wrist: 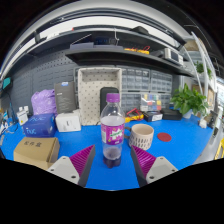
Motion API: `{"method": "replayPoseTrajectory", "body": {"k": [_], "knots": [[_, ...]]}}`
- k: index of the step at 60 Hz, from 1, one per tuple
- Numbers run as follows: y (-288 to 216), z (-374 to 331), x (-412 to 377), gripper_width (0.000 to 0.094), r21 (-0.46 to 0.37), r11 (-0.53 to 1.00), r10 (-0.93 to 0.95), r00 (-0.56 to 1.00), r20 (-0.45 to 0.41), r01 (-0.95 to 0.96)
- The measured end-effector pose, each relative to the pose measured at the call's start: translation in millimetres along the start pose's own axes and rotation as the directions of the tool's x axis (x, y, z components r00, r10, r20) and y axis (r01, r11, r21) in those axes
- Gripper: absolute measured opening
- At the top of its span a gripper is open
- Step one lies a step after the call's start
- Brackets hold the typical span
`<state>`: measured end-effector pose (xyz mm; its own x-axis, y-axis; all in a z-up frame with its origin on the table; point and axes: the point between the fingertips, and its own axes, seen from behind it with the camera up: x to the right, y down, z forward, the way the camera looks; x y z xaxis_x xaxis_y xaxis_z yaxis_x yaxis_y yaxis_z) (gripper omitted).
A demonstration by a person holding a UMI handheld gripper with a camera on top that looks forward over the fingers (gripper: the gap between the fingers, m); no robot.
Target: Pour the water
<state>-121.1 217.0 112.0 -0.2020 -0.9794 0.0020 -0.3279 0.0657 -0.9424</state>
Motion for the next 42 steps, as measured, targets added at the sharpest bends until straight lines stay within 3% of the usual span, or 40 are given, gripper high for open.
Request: {"method": "replayPoseTrajectory", "body": {"k": [12,23,25,28,42], "knots": [[-15,44,-5,0.0713,0.027,1.000,-0.021,0.981,0.191,0.016],[-25,75,-10,0.0710,0.067,0.997,-0.053,0.954,0.294,0.035],[-29,78,-12,0.0665,0.084,0.996,-0.055,0.948,0.312,0.030],[-32,82,-17,0.0507,0.101,0.995,-0.054,0.938,0.342,0.020],[-33,84,-23,0.0383,0.136,0.990,-0.088,0.924,0.371,0.040]]}}
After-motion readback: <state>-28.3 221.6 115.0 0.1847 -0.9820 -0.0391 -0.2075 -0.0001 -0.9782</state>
